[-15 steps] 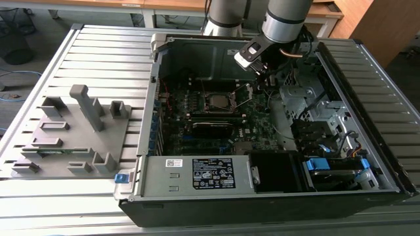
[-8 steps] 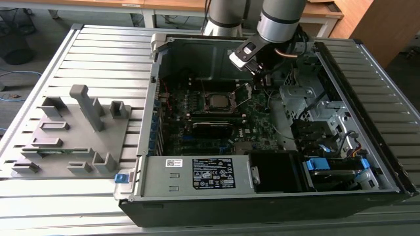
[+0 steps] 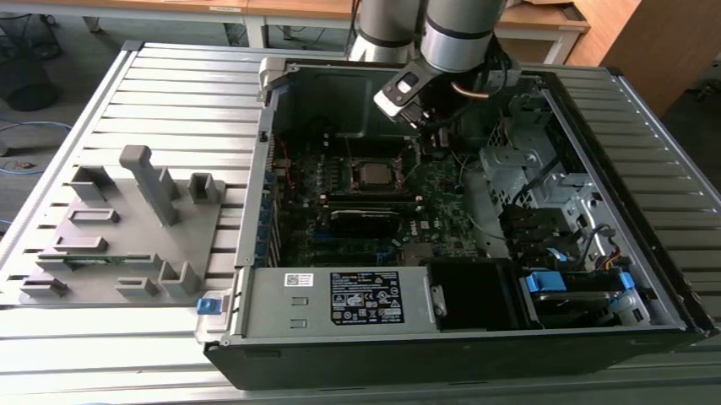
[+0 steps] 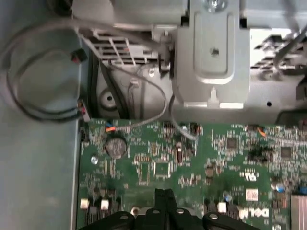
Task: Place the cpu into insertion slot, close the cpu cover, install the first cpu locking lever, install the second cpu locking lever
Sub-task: 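Close the cpu cover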
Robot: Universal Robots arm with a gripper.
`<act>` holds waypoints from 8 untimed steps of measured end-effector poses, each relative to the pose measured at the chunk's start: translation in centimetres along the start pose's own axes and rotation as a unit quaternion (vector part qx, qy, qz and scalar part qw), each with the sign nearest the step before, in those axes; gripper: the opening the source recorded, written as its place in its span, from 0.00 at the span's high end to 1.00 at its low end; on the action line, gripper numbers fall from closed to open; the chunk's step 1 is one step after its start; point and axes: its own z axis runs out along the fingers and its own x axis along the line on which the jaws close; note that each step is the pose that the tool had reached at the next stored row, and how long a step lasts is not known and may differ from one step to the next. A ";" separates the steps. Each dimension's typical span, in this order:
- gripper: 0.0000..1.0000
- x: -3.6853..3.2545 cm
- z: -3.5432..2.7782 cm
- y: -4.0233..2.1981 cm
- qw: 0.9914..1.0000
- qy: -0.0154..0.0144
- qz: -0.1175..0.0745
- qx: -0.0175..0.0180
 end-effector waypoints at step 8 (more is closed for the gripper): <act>0.89 0.04 -0.09 -2.62 1.000 0.000 0.000 -0.014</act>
